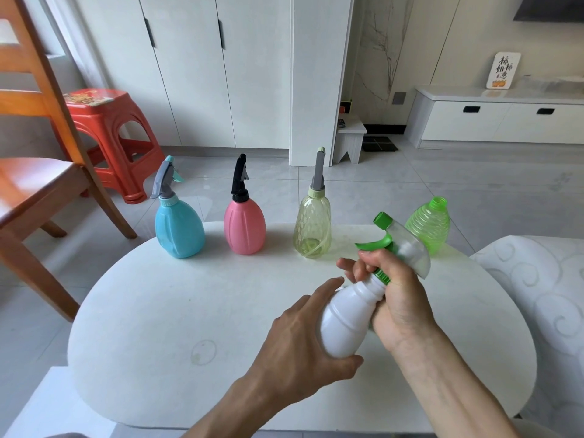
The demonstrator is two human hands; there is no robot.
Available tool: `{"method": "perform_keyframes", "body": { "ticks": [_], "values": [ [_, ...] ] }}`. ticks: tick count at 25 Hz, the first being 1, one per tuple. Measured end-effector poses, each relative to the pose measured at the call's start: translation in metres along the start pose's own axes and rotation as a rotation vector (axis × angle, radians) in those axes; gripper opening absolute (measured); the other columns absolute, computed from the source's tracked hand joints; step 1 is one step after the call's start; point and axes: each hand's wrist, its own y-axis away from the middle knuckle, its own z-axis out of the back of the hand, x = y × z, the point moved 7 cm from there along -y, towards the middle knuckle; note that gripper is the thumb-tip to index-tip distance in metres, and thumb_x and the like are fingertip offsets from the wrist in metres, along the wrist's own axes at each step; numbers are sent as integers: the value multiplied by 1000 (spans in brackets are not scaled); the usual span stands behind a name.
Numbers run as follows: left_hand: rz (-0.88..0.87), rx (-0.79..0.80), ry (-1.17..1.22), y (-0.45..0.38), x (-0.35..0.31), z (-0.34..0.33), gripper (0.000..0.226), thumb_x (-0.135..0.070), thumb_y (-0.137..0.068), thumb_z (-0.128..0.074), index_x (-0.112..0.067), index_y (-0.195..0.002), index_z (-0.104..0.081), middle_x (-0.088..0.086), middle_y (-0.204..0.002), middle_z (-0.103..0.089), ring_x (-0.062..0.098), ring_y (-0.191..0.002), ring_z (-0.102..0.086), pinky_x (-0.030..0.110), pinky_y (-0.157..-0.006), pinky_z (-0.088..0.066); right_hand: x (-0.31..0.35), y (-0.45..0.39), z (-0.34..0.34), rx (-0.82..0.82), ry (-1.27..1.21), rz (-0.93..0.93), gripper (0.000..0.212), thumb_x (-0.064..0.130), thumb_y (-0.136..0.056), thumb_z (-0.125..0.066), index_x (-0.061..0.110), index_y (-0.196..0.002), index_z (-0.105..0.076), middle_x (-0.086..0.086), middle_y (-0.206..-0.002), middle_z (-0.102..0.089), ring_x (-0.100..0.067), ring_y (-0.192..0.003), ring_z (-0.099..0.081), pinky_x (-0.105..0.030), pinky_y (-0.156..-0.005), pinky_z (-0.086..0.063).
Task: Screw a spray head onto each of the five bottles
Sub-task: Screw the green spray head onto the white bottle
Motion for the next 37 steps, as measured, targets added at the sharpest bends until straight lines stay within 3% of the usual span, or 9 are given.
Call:
{"method": "perform_keyframes", "body": {
  "ticks": [4,8,12,18,21,26,31,35,37],
  "values": [
    [-12,-10,-4,-1,1,1,91,-52,-56,-81,-58,-132,-32,-14,-105,-63,10,-86,-63,32,-73,-56,3,-1,0,-1,35,33,18,12,-69,-64,18,-53,-60,-2,-51,-55,-25,-77,-74,-33,-81,-48],
    [-24,-27,-59,-2,9,5,90,-53,-56,-80,-58,-132,-32,-16,-105,-61,8,-85,-61,28,-72,-54,-3,2,-8,138,-12,-42,28,9,-75,-63,32,-78,-78,-20,-108,-75,-28,-110,-70,-43,-103,-44],
    [-34,5,33,-6,14,9,85,-48,-55,-85,-60,-127,-40,-21,-105,-64,5,-87,-63,24,-68,-54,0,7,-15,267,21,-39,43,13,-77,-72,45,-106,-71,-21,-127,-67,-27,-124,-62,-49,-111,-34],
    [-5,78,264,-11,21,16,84,-30,-59,-91,-49,-129,-50,-17,-108,-66,11,-88,-67,29,-57,-59,8,11,-25,527,29,-18,52,25,-80,-75,24,-130,-61,-26,-140,-56,-30,-137,-48,-55,-112,-28],
    [-11,62,249,-11,22,17,83,-31,-59,-92,-47,-129,-50,-16,-107,-66,11,-89,-67,27,-59,-59,10,12,-27,578,75,17,48,40,-83,-74,29,-128,-64,-22,-140,-57,-28,-137,-48,-45,-106,-40],
    [-26,-154,2,-8,24,28,91,-48,-56,-87,-46,-136,-43,-22,-116,-61,1,-97,-60,8,-73,-45,9,9,-23,534,97,50,46,46,-85,-70,22,-124,-68,-13,-133,-65,-26,-133,-53,-30,-96,-49],
    [-28,-171,-20,-12,29,33,111,-60,-58,-84,-43,-150,-24,-26,-136,-39,-4,-115,-45,12,-89,-38,7,8,-19,537,304,102,37,27,-88,-66,15,-123,-68,-11,-131,-67,-23,-124,-60,-29,-95,-50],
    [68,-148,-108,-15,46,32,117,-66,-70,-75,-37,-158,-4,-10,-162,-21,11,-143,-25,24,-110,-25,40,-12,2,183,518,335,30,32,-70,-83,20,-96,-76,-2,-97,-79,-14,-93,-73,-25,-82,-54],
    [79,-150,-310,-16,52,32,112,-67,-79,-66,-36,-157,8,-2,-166,-14,20,-150,-17,36,-119,-23,60,-32,14,6,616,426,32,33,-66,-86,14,-88,-73,-2,-81,-77,-12,-76,-68,-23,-72,-51]
  ]
}}
